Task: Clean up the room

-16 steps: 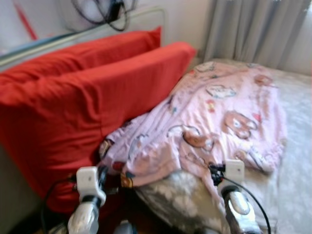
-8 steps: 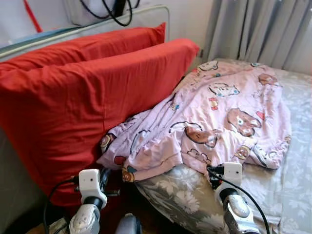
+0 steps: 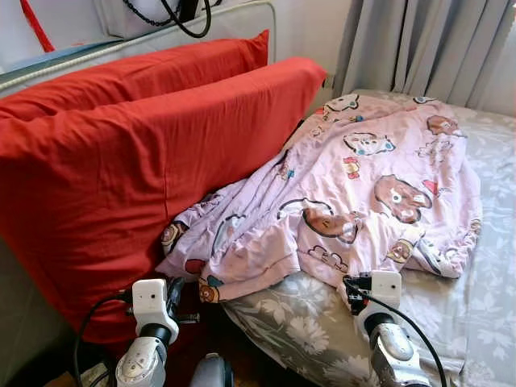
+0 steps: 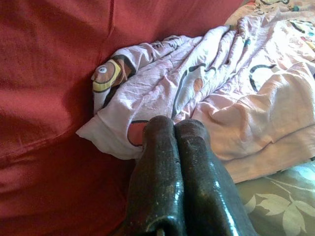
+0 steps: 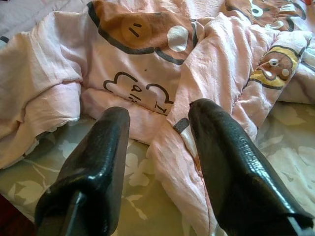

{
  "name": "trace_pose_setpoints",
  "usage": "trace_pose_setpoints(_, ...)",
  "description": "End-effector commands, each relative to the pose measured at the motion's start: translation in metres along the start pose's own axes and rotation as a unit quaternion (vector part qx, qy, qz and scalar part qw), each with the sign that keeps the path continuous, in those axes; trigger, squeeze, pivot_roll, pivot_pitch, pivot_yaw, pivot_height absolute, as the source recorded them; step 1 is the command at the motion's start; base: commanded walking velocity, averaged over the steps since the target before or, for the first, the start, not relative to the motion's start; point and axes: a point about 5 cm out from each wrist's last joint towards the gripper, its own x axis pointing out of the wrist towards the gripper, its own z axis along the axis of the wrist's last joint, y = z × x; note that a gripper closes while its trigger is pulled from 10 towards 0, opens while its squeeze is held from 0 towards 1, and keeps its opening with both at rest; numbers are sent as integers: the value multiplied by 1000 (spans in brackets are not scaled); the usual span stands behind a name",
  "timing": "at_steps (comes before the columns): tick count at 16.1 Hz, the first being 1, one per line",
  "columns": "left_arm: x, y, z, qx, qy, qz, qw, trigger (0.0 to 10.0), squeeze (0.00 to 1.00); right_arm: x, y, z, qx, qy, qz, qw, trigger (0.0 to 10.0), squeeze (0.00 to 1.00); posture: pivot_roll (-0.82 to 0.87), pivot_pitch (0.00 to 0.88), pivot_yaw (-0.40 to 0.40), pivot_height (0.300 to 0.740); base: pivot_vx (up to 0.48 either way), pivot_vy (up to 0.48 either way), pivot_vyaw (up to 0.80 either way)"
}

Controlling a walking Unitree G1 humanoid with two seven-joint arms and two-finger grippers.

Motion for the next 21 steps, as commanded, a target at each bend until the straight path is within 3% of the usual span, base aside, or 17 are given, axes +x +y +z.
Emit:
trace_pose_setpoints(1,1,1,0,-2,0,1,1000,10000,0,1,1,0,9,6,-3,1000,10000,0,45,0,29,648,251,0,0)
trace_pose_setpoints(14,3,-3,3,10,-3,-13,1000,10000,0,2,-5,-2,30,24,-27,999,10000,0,49,0,41,648,252,0,-66)
trace_pose_setpoints(19,5,-7,8,11,-10,-21,1000,10000,0,4,-3,-11,0,94,-19,995,10000,0,62,0,46,648,0,0,0)
trace_pose_setpoints(20,7,-8,13,11,-16,-24,1000,10000,0,6,-2,-12,0,107,-14,994,10000,871,75,0,47,648,0,0,0)
trace_pose_setpoints(21,7,-9,15,12,-19,-25,999,10000,0,6,0,-12,-2,112,-12,994,10000,1000,80,0,48,648,0,0,0)
